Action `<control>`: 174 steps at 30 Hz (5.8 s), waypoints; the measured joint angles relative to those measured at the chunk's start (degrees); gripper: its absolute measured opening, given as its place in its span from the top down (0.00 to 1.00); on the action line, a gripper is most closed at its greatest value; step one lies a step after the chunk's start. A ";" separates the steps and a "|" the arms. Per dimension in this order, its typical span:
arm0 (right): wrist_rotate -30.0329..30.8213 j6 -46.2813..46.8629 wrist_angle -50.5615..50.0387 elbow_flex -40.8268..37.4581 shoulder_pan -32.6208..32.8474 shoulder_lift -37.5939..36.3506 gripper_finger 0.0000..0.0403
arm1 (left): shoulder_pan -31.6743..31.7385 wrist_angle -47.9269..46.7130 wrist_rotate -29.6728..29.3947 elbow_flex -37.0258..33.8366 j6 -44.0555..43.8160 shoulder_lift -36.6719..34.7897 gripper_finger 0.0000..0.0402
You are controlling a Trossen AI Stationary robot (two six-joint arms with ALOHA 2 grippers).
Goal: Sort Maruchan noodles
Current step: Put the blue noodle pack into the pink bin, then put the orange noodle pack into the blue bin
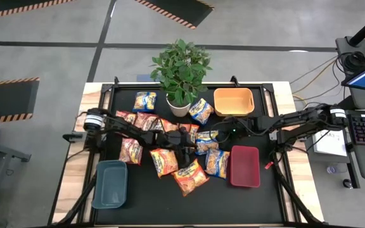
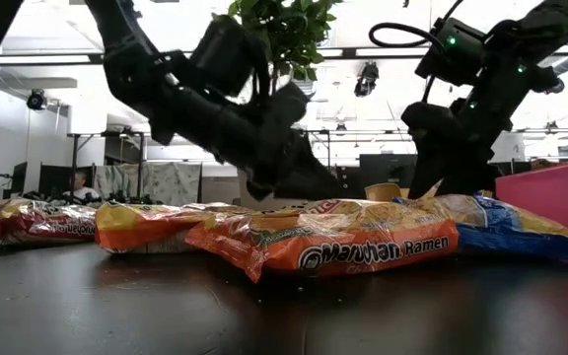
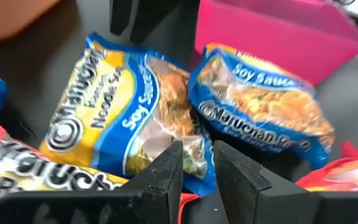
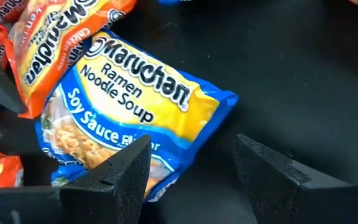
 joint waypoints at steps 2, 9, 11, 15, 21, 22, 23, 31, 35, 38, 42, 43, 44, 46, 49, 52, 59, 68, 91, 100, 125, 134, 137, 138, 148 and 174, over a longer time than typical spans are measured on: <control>-0.02 0.47 1.73 -1.07 -0.02 0.00 0.46 | 0.00 -0.02 -0.03 0.55 -0.26 1.26 0.81; 0.03 1.09 5.34 -2.82 -1.42 0.09 0.46 | 0.07 0.31 -1.63 1.38 -1.33 3.97 0.81; 0.02 0.99 6.14 -2.82 -1.66 0.09 0.46 | 0.07 -0.24 -1.85 1.44 -1.50 4.24 0.81; 0.00 0.94 8.60 -2.82 -1.61 0.09 0.46 | 0.04 -2.06 -4.26 1.47 -1.78 4.24 0.81; 0.03 0.52 9.11 -3.26 -1.61 0.09 0.46 | 0.07 -2.65 -6.23 1.40 -1.98 4.31 0.81; 0.03 0.51 9.27 -3.40 -1.61 0.11 0.46 | 0.07 -2.65 -6.23 1.38 -1.98 4.31 0.81; 0.03 0.53 9.77 -3.66 -1.61 0.11 0.46 | 0.07 -2.67 -6.23 1.36 -2.00 4.31 0.81; 0.01 0.91 18.88 -6.87 -1.61 1.93 0.46 | 0.09 -2.95 -7.58 1.30 -2.17 4.37 0.81; -1.95 -0.94 25.51 -7.02 -1.46 6.16 0.46 | 0.09 -2.98 -7.61 1.29 -2.17 4.39 0.81; -6.29 -3.09 33.76 -7.02 -1.46 10.24 0.46 | 0.09 -3.03 -7.61 1.25 -2.17 4.39 0.81; -9.82 -3.60 41.04 -7.02 -1.50 14.20 0.46 | 0.09 -3.14 -7.63 1.21 -2.34 4.42 0.81; -9.97 -3.67 41.58 -7.02 -1.50 14.74 0.47 | 0.09 -3.14 -7.61 1.21 -2.38 4.42 0.81; -10.08 -3.95 41.68 -7.02 -1.50 15.15 0.47 | 0.09 -3.13 -7.63 1.21 -2.41 4.42 0.81; -10.19 -4.43 41.71 -7.02 -1.50 15.74 0.50 | 0.09 -3.11 -7.62 1.21 -2.48 4.42 0.81; -10.25 -4.67 41.92 -7.02 -1.50 16.00 0.56 | 0.09 -3.09 -7.61 1.21 -2.54 4.42 0.81; -10.25 -4.95 41.82 -7.02 -1.50 15.73 0.66 | 0.09 -3.06 -7.61 1.21 -2.54 4.42 0.81; -10.64 -6.60 41.86 -7.04 -1.46 13.76 0.84 | -0.09 -3.35 -7.21 1.11 -2.54 3.69 0.81; -10.66 -7.77 41.58 -7.06 -1.46 9.79 0.87 | -0.16 -8.34 -4.21 0.99 -1.10 -1.69 0.81; -13.64 -11.31 27.41 -4.16 -1.31 -14.84 0.87 | -3.12 -24.83 -4.46 1.10 8.64 -25.74 0.81; -15.69 -20.60 -17.37 16.83 1.90 -19.25 0.87 | -3.68 -25.05 -4.48 1.10 12.35 -28.51 0.81; -9.49 -24.52 -58.65 31.12 17.94 -13.24 0.87 | -3.67 -24.18 -4.46 1.10 10.85 -28.52 0.81; -7.92 -21.04 -52.15 29.69 19.99 -14.84 0.87 | -3.69 -24.61 -4.46 1.10 7.85 -28.52 0.81; -4.79 -21.06 -45.72 26.37 23.88 -16.35 0.87 | -3.96 -24.61 -4.47 1.10 6.14 -28.47 0.81; -3.44 -21.06 -44.02 25.07 25.18 -16.74 0.87 | -4.09 -24.59 -4.46 1.10 5.64 -28.34 0.81; 22.15 -33.19 -19.95 13.14 34.72 -17.90 0.87 | -4.92 -24.56 -4.44 1.10 0.36 -26.07 0.81; 22.56 -62.86 12.81 -4.56 34.91 -38.40 0.87 | -4.98 -29.50 -6.45 1.12 -9.16 -24.52 0.75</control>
